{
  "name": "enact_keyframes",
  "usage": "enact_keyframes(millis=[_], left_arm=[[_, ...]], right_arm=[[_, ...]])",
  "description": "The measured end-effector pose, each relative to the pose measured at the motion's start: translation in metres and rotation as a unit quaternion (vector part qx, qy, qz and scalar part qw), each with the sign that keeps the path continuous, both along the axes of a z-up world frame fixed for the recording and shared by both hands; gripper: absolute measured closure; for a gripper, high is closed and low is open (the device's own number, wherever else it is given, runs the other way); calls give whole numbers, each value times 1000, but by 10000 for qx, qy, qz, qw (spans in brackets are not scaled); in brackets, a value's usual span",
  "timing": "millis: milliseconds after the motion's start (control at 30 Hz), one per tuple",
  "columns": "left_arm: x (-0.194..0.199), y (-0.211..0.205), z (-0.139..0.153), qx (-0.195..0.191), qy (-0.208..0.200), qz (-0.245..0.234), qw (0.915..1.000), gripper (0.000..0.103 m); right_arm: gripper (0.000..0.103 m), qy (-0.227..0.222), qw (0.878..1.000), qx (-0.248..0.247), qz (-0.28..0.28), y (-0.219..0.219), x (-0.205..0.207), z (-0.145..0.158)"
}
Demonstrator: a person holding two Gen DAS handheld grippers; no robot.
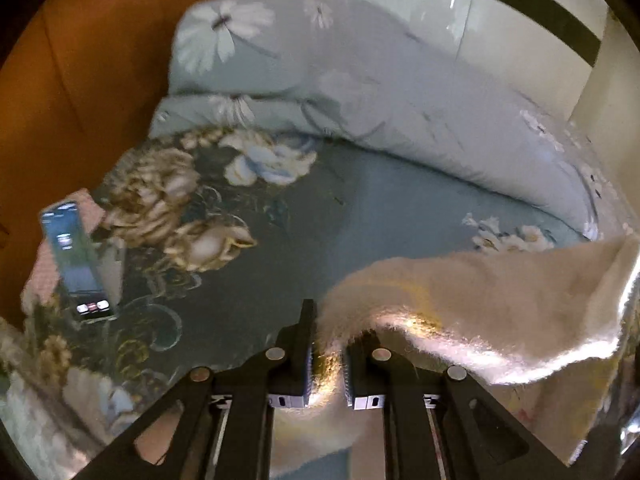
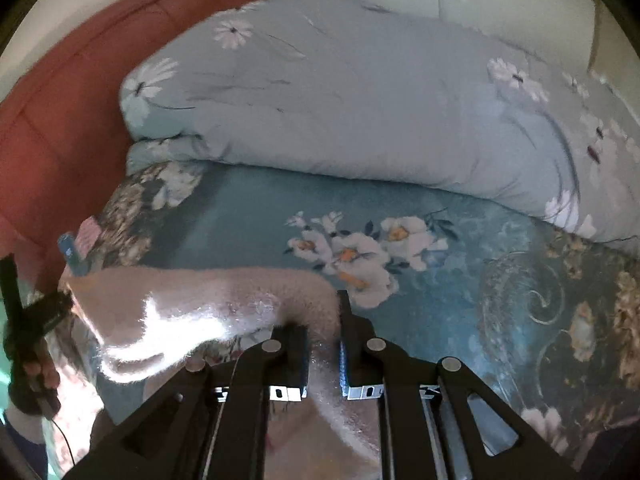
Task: Fold clothes
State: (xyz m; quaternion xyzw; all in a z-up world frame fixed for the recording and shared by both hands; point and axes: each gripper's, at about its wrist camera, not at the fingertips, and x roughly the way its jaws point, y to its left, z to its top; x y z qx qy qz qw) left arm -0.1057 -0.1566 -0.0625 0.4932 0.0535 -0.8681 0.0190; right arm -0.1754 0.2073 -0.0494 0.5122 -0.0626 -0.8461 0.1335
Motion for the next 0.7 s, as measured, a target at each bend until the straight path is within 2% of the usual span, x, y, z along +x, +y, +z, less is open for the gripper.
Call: enact_keyframes(millis=[200,367,533,700], left_arm=[[-85,-6,-44,137,-535,36,9985,91],[-147,-10,-94,215,-908,126,9956,91],[-181,-1,-128,-40,-1309,11,9914,89],[-190,6,-136,-239,-1417,-16,9896,88]], right_arm=[[91,-484,9986,113,-152,-11,-80,-46],[91,-1007,9943,154,-316,-15,-133,-102],[91,-1377,9896,106,-407,-12,-155,-142],[91,-1516,9875,155,-402,-11,-160,-156]])
